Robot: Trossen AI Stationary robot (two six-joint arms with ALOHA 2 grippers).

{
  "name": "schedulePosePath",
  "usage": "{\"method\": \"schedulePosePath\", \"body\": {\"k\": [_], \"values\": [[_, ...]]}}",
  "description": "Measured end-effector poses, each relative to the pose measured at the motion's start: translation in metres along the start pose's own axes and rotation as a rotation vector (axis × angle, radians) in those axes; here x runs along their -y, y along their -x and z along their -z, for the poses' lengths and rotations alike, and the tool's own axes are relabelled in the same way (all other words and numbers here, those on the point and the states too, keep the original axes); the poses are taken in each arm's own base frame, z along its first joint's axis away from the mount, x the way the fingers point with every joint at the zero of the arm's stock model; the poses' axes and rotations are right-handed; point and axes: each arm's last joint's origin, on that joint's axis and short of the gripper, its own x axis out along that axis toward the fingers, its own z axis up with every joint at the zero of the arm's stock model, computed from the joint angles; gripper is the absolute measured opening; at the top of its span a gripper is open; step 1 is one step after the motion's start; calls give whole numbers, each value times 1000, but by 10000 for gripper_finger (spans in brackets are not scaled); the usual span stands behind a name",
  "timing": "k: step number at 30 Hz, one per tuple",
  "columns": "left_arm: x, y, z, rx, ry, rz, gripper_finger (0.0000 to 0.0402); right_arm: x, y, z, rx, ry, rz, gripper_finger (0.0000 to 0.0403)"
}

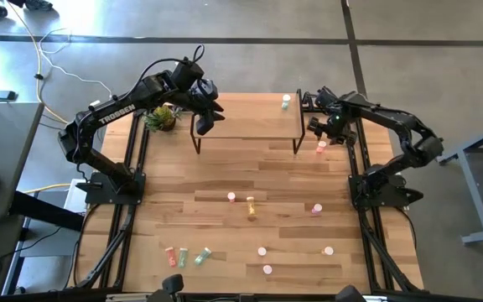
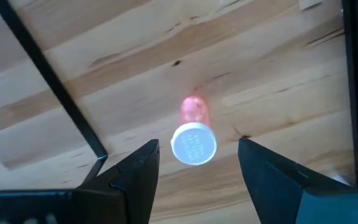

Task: Pick and place medicine bottles onto shelf by color
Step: Put the top red pill bottle on the shelf

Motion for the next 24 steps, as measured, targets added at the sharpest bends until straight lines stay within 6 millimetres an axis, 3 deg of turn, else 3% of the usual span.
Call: {"method": "schedulePosePath", "body": {"k": [24], "values": [[0,0,-1,6,-2,-1,149,-5,-13,-5,-8,-13,40,170]]}}
